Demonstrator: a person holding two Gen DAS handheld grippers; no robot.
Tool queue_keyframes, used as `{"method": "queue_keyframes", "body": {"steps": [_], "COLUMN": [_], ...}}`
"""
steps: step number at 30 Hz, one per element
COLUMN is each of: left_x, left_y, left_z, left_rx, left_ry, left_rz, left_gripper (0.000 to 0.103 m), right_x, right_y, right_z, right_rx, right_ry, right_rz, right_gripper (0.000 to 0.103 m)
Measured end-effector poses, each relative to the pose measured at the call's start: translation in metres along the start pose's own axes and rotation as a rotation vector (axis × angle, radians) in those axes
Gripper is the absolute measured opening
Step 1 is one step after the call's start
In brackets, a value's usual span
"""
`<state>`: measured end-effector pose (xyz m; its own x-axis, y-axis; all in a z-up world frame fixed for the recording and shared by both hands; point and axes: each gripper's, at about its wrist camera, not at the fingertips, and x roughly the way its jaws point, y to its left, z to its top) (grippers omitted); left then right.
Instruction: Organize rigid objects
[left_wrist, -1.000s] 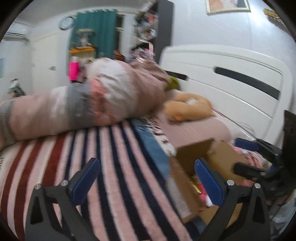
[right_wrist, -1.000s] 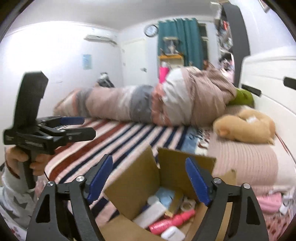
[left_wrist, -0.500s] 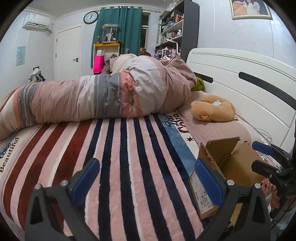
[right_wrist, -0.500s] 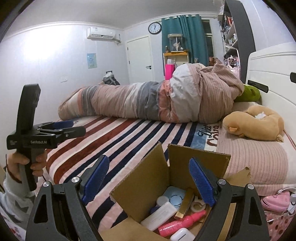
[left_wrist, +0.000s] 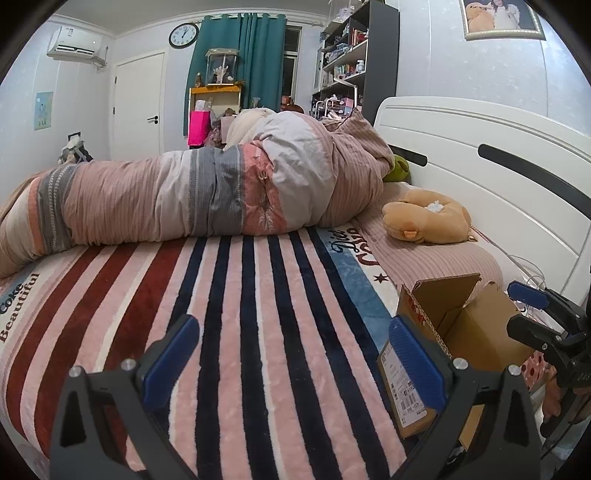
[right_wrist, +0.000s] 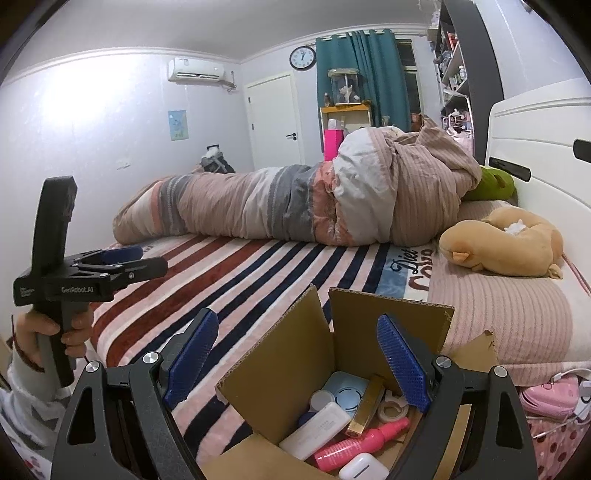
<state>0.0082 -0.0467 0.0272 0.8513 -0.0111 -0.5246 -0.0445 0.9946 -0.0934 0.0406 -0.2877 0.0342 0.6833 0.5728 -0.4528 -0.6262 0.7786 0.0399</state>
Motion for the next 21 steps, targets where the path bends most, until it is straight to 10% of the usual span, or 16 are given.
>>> {"method": "queue_keyframes", "body": {"steps": [21], "left_x": [-0.0016], "left_y": [-0.0035], "left_z": [-0.0023], "left_rx": [0.010], "left_ry": [-0.013], "left_rz": [-0.002], "left_gripper": [0.102], "right_x": [0.0007], "right_y": [0.0004], "right_z": [-0.0077], "right_rx": [0.043], "right_ry": [0.004], "right_rz": [-0.003], "right_gripper": [0.087]}}
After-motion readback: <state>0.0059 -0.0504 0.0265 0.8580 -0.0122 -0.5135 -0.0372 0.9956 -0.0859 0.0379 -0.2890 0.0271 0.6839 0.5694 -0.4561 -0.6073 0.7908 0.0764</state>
